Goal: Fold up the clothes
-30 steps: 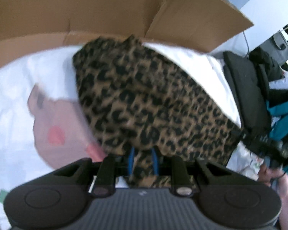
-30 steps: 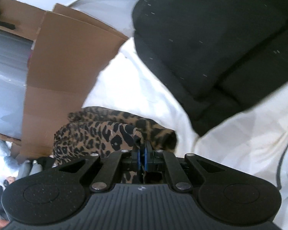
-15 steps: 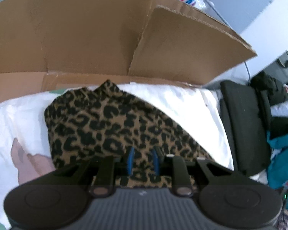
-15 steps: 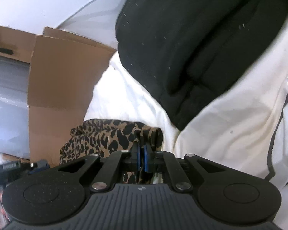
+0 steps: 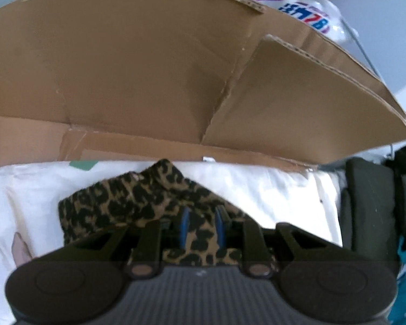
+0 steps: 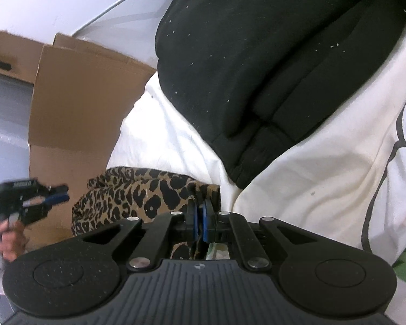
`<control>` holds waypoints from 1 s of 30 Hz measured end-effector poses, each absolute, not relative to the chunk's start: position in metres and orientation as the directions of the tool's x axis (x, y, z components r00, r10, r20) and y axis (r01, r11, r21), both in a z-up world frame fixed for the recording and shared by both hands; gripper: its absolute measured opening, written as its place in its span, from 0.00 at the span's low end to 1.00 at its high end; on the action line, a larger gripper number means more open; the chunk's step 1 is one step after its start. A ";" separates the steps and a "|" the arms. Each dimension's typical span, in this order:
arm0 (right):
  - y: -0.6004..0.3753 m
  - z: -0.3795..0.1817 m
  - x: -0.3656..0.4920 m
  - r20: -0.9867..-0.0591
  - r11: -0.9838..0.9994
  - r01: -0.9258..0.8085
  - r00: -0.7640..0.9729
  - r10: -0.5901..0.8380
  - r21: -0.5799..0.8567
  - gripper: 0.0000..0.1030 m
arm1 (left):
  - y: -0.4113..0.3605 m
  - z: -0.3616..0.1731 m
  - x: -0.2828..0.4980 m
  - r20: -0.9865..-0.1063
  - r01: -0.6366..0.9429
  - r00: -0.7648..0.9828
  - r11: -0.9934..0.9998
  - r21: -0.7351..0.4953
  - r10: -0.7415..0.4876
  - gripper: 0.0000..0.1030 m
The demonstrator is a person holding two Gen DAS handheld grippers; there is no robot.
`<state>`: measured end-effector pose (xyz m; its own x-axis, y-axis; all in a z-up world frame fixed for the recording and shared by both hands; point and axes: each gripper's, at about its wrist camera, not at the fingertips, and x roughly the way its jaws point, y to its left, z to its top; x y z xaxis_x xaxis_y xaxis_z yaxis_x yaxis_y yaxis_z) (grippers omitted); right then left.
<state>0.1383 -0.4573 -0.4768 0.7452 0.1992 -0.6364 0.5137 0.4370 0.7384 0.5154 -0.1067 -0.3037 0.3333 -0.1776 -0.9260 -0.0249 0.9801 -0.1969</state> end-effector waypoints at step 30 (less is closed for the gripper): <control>-0.461 -0.477 0.141 -0.646 0.490 0.485 0.726 0.236 0.724 0.05 | -0.095 -0.376 0.534 -0.984 -0.312 0.165 0.944 -0.110 -0.060 0.27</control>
